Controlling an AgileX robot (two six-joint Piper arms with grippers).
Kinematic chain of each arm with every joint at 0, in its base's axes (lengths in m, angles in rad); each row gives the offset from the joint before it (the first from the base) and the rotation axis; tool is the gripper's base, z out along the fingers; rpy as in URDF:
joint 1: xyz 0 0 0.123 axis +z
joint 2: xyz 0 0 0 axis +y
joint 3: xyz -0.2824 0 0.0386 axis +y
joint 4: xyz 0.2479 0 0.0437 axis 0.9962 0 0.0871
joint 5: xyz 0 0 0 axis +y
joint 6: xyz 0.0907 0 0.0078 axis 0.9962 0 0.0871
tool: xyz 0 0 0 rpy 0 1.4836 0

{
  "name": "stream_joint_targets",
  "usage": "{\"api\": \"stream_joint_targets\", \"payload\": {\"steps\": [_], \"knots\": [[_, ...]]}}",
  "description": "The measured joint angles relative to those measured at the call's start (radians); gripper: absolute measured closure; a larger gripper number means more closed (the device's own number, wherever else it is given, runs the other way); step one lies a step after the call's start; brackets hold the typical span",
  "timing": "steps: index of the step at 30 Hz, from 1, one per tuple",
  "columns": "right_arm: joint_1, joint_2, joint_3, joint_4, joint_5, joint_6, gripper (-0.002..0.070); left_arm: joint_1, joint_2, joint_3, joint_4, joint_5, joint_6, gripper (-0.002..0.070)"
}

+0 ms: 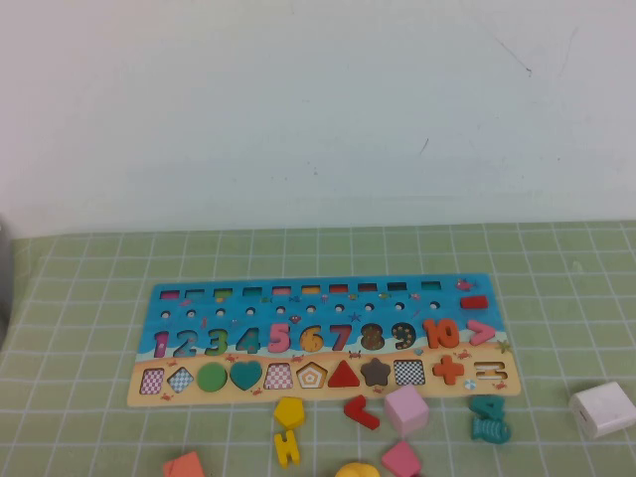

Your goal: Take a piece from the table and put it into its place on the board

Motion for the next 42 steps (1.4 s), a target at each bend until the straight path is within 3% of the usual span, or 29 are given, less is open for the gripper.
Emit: {"api": "stream_joint_targets", "payload": {"steps": [30,34,36,37,38,42], "knots": [[0.0,0.0,0.0,0.017,0.0,0.0,0.0678,0.0,0.0,0.0,0.0,0.0,0.0,0.0676],[0.0,0.0,0.0,0.195,0.002,0.034,0.0678,0.0,0.0,0.0,0.0,0.0,0.0,0.0676],[0.0,0.0,0.0,0.401,0.011,0.148,0.0678,0.0,0.0,0.0,0.0,0.0,0.0,0.0676],[0.0,0.0,0.001,0.633,0.017,0.25,0.0678,0.0,0.0,0.0,0.0,0.0,0.0,0.0676],[0.0,0.0,0.001,0.704,0.017,0.27,0.0678,0.0,0.0,0.0,0.0,0.0,0.0,0.0676],[0.0,0.0,0.001,0.845,-0.013,0.249,0.0678,0.0,0.0,0.0,0.0,0.0,0.0,0.0676]]}}
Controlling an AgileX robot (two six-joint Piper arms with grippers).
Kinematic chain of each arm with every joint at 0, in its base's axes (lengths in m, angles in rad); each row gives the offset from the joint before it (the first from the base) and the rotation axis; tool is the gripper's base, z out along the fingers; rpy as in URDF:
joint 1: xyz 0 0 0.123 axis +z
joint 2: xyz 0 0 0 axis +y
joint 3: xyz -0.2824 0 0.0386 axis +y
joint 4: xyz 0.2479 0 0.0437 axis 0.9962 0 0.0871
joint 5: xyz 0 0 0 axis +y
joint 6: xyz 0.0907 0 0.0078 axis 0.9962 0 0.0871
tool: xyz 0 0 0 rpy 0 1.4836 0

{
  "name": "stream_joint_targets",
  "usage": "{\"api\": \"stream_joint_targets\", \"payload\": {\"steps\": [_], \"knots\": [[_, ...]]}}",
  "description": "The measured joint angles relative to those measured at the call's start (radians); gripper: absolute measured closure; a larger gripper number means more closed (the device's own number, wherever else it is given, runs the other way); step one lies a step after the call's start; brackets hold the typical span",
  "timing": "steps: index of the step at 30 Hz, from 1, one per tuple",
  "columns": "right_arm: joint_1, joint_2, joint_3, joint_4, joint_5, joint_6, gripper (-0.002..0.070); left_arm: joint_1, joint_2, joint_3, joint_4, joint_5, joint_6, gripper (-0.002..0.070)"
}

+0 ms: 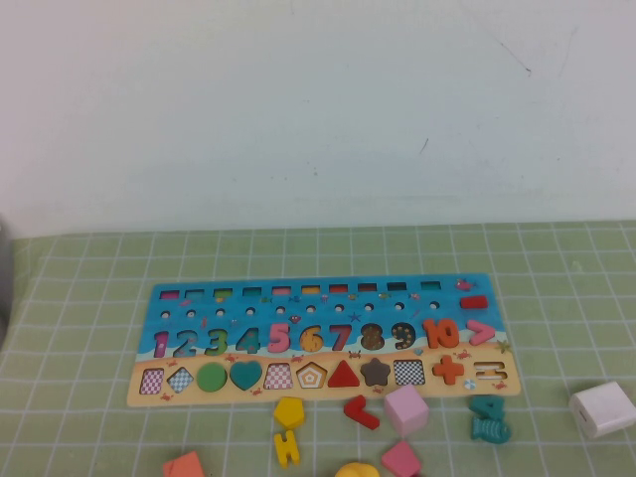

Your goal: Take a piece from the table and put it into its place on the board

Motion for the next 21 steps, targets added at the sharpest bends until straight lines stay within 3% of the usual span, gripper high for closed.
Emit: {"api": "stream_joint_targets", "payload": {"steps": [7,11,15,21], "knots": [[0.0,0.0,0.0,0.026,-0.078,-0.095,0.0678,0.0,0.0,0.0,0.0,0.0,0.0,0.0676],[0.0,0.0,0.0,0.026,-0.078,-0.238,0.0678,0.0,0.0,0.0,0.0,0.0,0.0,0.0676],[0.0,0.0,-0.041,0.016,-0.033,-0.321,0.0678,0.0,0.0,0.0,0.0,0.0,0.0,0.0676],[0.0,0.025,-0.227,-0.135,0.112,-0.481,0.0678,0.0,0.0,0.0,0.0,0.0,0.0,0.0676]]}}
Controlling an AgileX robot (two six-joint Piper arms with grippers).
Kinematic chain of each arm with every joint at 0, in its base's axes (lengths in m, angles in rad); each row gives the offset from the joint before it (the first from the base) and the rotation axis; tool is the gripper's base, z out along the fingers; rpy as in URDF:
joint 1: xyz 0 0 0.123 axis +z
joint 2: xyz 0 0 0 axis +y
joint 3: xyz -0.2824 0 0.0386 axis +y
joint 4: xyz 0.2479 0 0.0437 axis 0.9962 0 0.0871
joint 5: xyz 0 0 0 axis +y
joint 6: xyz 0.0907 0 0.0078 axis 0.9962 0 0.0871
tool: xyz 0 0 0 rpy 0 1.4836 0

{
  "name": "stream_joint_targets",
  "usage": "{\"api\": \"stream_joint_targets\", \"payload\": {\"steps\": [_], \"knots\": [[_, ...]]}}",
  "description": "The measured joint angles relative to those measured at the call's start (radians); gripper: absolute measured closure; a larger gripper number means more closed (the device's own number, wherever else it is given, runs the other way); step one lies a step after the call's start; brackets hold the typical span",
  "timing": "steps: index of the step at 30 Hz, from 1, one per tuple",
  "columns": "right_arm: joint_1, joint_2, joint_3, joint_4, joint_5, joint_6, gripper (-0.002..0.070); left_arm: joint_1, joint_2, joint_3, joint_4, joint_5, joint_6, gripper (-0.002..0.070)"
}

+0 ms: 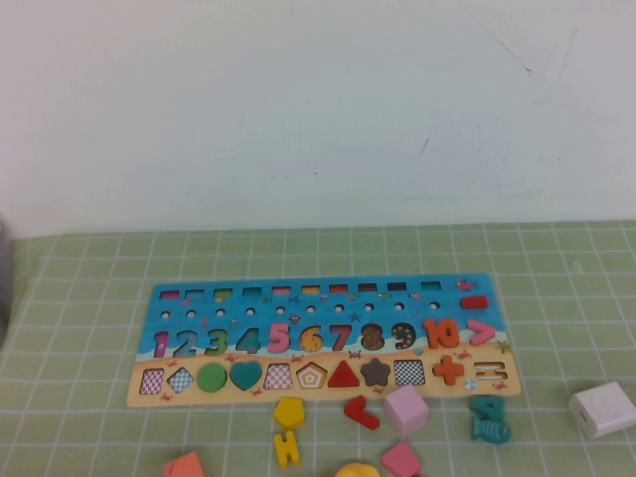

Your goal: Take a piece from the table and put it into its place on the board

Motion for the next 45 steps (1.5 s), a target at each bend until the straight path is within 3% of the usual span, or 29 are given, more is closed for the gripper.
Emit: {"api": "stream_joint_targets", "payload": {"steps": [12,16,24,35,45], "knots": [[0.0,0.536,-0.486,-0.131,0.619,-0.541,0.0678,0.0,0.0,0.0,0.0,0.0,0.0,0.0676],[0.0,0.682,-0.617,-0.133,0.763,-0.614,0.0678,0.0,0.0,0.0,0.0,0.0,0.0,0.0676],[0.03,0.742,-0.703,-0.187,0.781,-0.619,0.0678,0.0,0.0,0.0,0.0,0.0,0.0,0.0676],[0.051,0.831,-0.821,-0.386,0.782,-0.478,0.0678,0.0,0.0,0.0,0.0,0.0,0.0,0.0676],[0.322,1.068,-0.994,-0.477,0.782,-0.328,0.0678,0.0,0.0,0.0,0.0,0.0,0.0,0.0676]]}}
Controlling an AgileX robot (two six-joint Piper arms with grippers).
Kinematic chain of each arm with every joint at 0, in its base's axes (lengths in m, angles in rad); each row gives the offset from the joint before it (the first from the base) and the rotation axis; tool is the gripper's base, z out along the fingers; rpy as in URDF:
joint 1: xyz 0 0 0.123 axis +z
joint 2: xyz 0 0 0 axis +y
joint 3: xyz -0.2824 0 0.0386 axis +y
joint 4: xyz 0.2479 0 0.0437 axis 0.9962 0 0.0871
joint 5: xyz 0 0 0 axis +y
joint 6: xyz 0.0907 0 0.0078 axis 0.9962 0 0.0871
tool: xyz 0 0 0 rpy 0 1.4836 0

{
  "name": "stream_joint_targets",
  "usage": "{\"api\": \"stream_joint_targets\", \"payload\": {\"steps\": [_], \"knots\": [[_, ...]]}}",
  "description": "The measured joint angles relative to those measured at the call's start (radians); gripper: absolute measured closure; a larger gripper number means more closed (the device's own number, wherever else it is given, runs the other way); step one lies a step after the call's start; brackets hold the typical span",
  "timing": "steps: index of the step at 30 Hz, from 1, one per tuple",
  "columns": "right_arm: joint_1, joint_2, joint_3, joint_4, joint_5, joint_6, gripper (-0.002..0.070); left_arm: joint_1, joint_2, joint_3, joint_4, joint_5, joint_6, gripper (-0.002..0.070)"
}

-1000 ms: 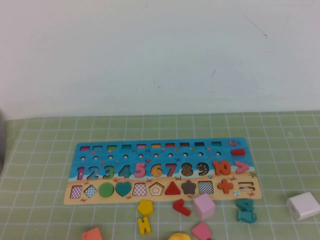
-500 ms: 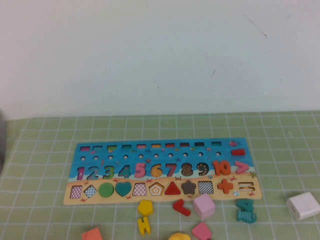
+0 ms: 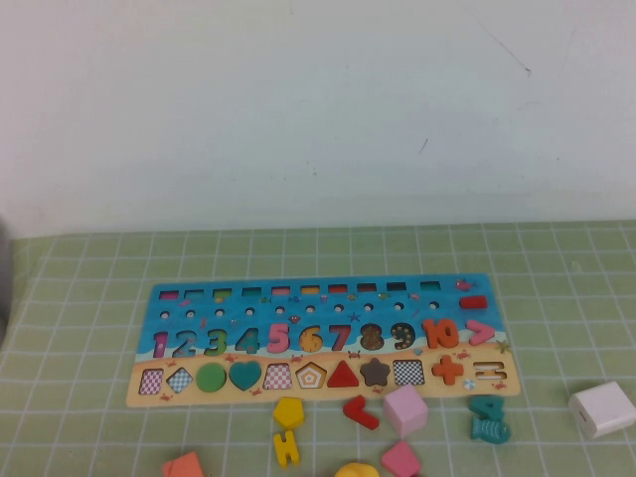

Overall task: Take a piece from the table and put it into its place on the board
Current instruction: Pick up the "number 6"

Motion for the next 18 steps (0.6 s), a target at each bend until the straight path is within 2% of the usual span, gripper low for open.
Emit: {"api": "stream_joint_targets", "payload": {"steps": [9,18], "knots": [[0.337,0.318,-0.181,-0.144,-0.024,0.165,0.0678,0.0,0.0,0.0,0.0,0.0,0.0,0.0676],[0.578,0.595,-0.354,-0.321,-0.008,0.301,0.0678,0.0,0.0,0.0,0.0,0.0,0.0,0.0676]]}}
